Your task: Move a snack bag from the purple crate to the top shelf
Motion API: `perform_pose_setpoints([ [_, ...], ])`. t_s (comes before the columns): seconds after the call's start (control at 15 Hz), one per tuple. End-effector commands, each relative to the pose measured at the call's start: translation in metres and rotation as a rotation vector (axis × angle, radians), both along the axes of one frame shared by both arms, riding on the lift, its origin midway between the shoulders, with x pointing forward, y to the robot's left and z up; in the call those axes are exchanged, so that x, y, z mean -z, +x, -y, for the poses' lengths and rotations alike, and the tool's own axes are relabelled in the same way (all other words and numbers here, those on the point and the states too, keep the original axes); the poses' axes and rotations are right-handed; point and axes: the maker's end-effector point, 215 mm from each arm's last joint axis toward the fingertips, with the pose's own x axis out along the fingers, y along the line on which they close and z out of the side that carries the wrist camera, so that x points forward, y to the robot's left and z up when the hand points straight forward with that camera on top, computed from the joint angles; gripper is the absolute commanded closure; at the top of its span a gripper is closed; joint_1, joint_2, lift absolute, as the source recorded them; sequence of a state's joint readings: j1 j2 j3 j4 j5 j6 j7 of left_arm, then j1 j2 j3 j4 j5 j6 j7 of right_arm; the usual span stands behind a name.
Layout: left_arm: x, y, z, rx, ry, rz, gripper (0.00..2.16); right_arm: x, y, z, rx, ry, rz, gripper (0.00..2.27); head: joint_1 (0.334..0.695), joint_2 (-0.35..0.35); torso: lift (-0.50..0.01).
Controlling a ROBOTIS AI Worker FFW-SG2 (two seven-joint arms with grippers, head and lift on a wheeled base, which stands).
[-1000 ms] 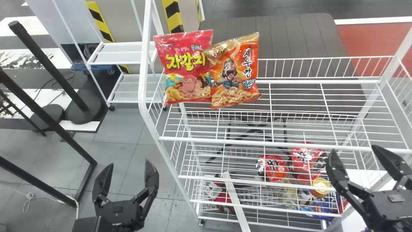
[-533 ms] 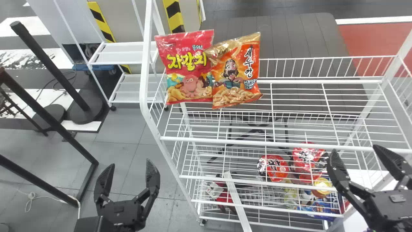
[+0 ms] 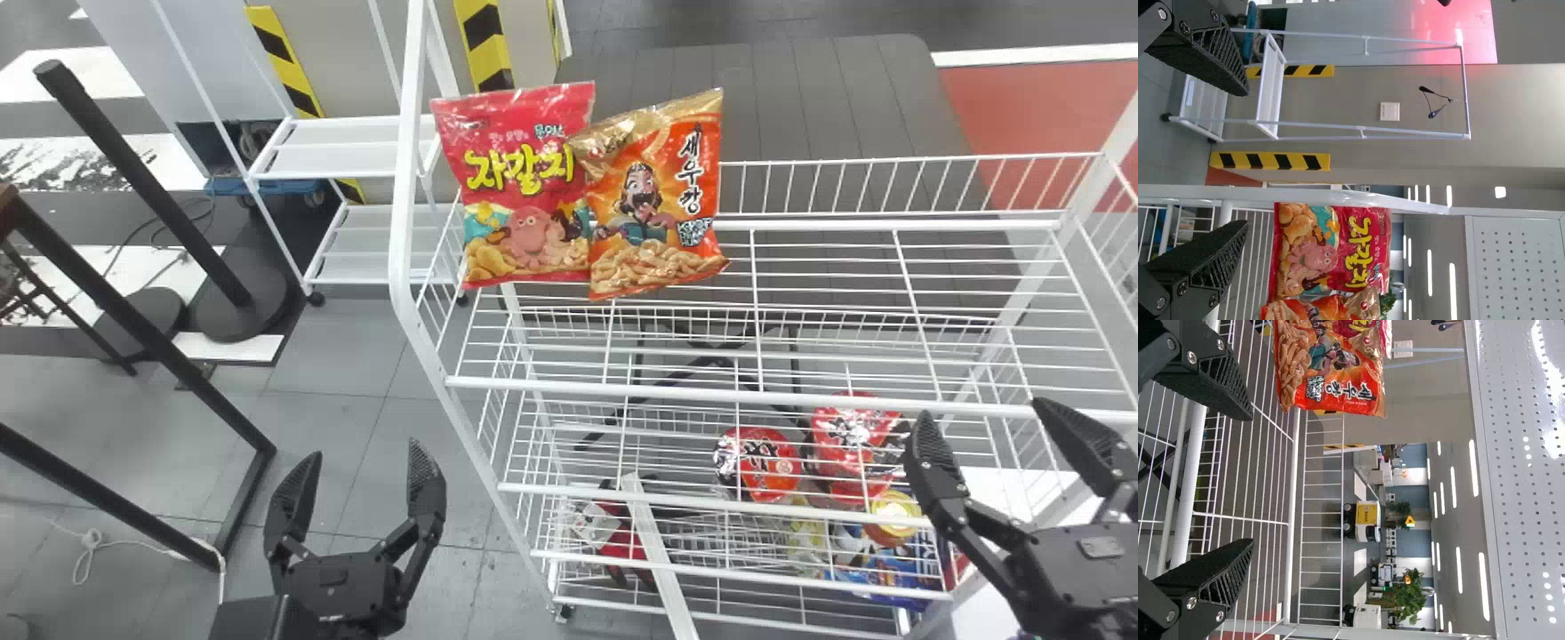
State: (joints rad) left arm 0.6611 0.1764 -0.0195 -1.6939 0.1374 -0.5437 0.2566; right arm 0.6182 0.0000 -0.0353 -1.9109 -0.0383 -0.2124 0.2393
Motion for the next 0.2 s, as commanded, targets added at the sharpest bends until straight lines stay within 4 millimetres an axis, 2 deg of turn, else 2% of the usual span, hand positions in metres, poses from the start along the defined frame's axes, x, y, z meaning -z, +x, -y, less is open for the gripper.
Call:
perform_pose_setpoints([
  [0.0, 0.0003, -0.0001, -0.0001, -0.001, -0.001, 0.0, 0.14, 0.0002, -0.0007, -0.0001, 0.001, 0.001, 0.0, 0.18, 0.695, 0.181, 0.0],
  [0.13, 0.0003, -0.0001, 0.0002, 0.0, -0.001, 0.0, 0.14, -0.0009, -0.001, 0.0, 0.001, 0.0, 0.003, 0.19, 0.695, 0.182, 0.0],
])
